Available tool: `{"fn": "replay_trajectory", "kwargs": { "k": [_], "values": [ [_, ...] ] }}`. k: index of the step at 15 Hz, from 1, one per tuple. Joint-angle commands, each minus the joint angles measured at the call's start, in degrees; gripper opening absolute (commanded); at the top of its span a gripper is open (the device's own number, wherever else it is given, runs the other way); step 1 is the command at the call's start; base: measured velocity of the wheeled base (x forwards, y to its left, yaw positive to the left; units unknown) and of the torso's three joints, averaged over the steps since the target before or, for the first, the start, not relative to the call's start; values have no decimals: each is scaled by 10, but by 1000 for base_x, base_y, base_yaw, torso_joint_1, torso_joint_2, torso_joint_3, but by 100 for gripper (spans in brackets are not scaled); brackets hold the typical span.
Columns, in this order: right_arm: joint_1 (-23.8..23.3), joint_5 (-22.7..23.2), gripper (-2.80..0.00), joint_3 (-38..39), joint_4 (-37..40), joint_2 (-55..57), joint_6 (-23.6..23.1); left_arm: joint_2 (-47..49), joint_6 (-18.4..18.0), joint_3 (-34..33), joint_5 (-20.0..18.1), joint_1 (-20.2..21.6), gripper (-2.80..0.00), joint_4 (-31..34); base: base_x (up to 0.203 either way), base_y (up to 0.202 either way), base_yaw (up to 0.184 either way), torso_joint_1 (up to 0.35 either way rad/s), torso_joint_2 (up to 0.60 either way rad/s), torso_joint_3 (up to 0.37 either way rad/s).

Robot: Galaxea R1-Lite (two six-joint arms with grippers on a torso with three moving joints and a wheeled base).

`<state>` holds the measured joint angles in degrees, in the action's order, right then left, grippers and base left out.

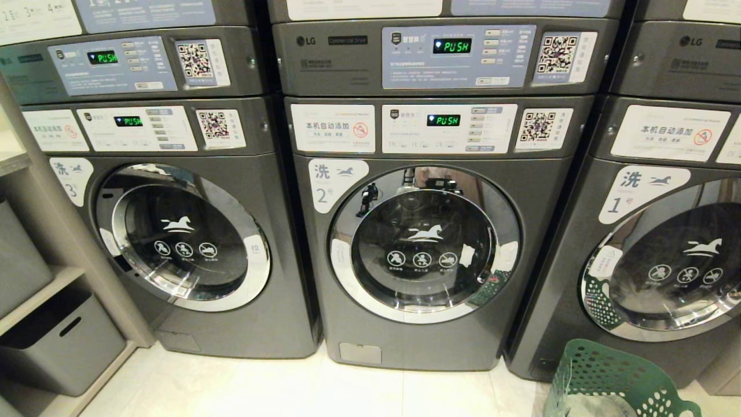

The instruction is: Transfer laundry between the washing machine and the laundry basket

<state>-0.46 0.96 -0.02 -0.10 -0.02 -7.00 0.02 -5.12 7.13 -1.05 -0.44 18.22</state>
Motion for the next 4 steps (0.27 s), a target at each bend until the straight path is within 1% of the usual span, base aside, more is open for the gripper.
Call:
{"fn": "replay_trajectory", "kwargs": {
  "k": [1, 4],
  "values": [
    [0, 1, -280, 0, 0, 1, 1, 0, 0, 0, 0, 0, -280, 1, 0, 0, 0, 0, 0, 0],
    [0, 6, -280, 0, -1, 1, -7, 0, 0, 0, 0, 0, -280, 1, 0, 0, 0, 0, 0, 0]
  ]
}}
